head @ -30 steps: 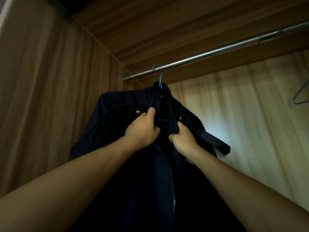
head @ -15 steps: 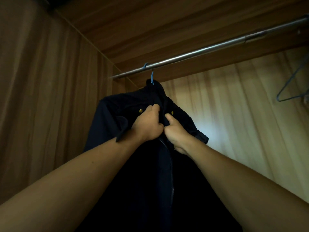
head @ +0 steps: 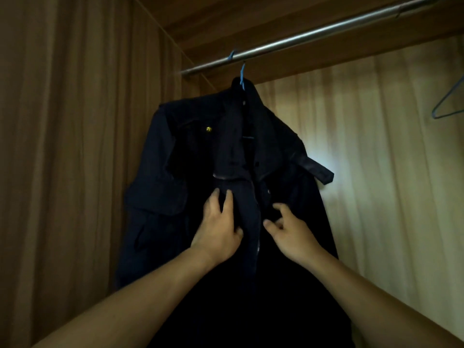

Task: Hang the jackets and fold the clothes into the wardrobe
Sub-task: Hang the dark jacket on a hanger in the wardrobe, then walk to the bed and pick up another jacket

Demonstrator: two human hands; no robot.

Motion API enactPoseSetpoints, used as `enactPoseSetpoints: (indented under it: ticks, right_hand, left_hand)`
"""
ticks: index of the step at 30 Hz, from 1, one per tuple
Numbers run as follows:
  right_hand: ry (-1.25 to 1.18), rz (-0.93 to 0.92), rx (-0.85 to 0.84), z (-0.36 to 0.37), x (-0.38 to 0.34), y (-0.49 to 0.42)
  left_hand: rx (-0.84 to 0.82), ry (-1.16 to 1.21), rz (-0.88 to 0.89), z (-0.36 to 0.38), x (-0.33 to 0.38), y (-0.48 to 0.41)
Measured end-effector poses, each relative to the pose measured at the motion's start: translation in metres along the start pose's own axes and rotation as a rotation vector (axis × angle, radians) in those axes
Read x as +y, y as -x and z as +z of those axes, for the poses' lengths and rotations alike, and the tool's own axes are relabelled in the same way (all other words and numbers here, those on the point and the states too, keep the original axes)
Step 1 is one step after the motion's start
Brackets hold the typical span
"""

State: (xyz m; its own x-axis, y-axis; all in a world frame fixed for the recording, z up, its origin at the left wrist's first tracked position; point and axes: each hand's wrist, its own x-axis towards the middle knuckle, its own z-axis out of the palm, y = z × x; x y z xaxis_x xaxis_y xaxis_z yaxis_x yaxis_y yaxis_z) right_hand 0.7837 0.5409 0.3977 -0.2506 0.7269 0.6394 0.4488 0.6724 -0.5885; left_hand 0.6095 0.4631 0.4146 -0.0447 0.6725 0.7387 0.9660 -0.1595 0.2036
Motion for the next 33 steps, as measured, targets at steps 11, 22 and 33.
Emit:
enactPoseSetpoints:
  ticks: [11, 22, 33]
  right_hand:
    - [0.270, 0.072, -0.415, -0.030, 0.035, 0.118]
    - [0.357, 0.026, -0.573, -0.060, 0.047, 0.199]
    - [0.302, -0.089, -0.816, -0.008, 0.021, 0.264]
  left_hand:
    - [-0.482, 0.105, 0.130, 0.030, 0.004, 0.119]
    - [-0.601, 0.032, -0.038, 0.044, 0.066, 0.214]
    - [-0.624, -0.148, -0.361, -0.022, 0.051, 0.331]
